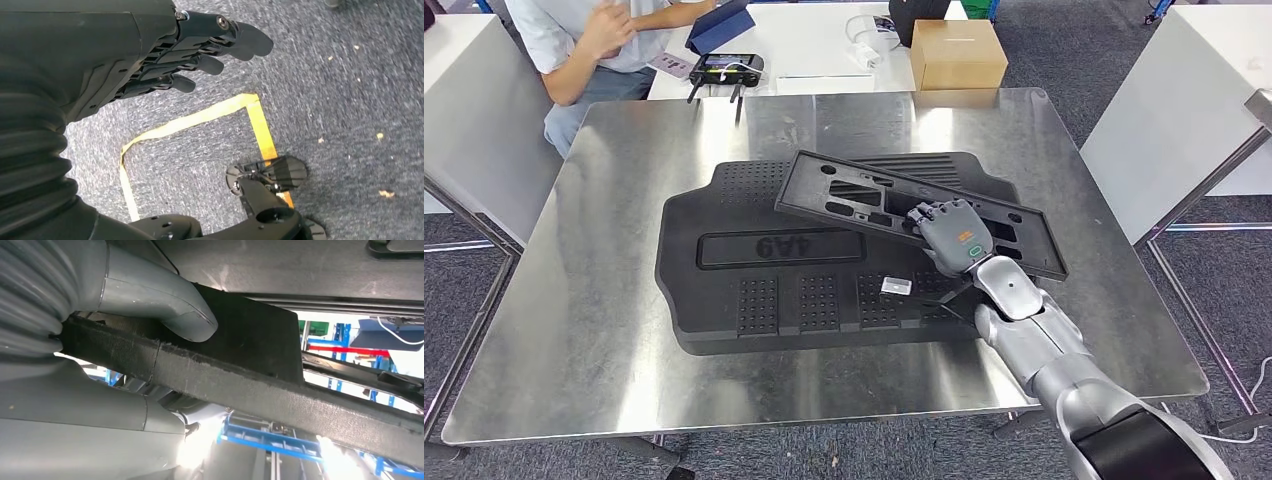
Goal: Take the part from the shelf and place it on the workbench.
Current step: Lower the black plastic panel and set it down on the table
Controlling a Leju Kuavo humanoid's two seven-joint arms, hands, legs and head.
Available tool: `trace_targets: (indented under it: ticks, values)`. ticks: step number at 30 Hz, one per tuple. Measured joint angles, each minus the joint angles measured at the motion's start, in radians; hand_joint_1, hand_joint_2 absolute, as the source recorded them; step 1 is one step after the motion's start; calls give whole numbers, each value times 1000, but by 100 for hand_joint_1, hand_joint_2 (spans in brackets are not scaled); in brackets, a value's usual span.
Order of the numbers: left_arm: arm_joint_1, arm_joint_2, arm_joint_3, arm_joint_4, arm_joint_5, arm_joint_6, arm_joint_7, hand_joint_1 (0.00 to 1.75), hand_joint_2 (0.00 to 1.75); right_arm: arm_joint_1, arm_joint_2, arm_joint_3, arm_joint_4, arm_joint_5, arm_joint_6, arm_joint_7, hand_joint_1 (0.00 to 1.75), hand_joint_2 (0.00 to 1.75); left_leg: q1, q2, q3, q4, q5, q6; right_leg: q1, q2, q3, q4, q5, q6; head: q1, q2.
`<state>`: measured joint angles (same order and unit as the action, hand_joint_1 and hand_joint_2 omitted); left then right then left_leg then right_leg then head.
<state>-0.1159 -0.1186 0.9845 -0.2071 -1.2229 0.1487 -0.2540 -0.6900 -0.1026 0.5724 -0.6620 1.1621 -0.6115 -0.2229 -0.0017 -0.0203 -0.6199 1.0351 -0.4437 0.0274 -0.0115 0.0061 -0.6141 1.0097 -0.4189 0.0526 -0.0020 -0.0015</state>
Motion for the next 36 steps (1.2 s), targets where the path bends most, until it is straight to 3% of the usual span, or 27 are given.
trace_targets:
  ticks: [3, 7, 11, 23, 30, 36]
  values:
    - [0, 1, 2, 0, 8, 13, 2, 0, 175, 0, 1, -10, 13, -18, 1, -16, 0, 0, 0, 0, 0, 0, 0, 0, 0, 0, 0, 0, 0, 0, 0, 0]
    - [0, 1, 5, 0, 9, 23, 27, 0, 175, -2, 10, -14, 27, -20, 13, -24, 0, 0, 0, 1, 0, 0, 0, 0, 0, 0, 0, 0, 0, 0, 0, 0]
    - [0, 1, 6, 0, 17, 12, 7, 0, 0, 1, 27, -13, 23, -25, 11, -28, 0, 0, 0, 1, 1, 0, 0, 0, 0, 0, 0, 0, 0, 0, 0, 0]
    - [1, 1, 9, 0, 29, -11, -10, 0, 0, 67, 17, -35, -98, -123, 12, -43, 0, 0, 0, 0, 1, 0, 0, 0, 0, 0, 0, 0, 0, 0, 0, 0]
    - [6, 2, 10, 0, 37, -15, -29, 0, 0, 210, 21, -110, -359, -428, 143, -135, 0, 0, 0, 0, 1, 0, 0, 0, 0, 0, 0, 0, 0, 0, 0, 0]
    - [16, 3, 28, 0, 60, -9, -42, 0, 0, 334, 47, -153, -630, -776, 352, -198, 0, 0, 0, 0, 1, 0, 0, 0, 0, 0, 0, 0, 0, 0, 0, 0]
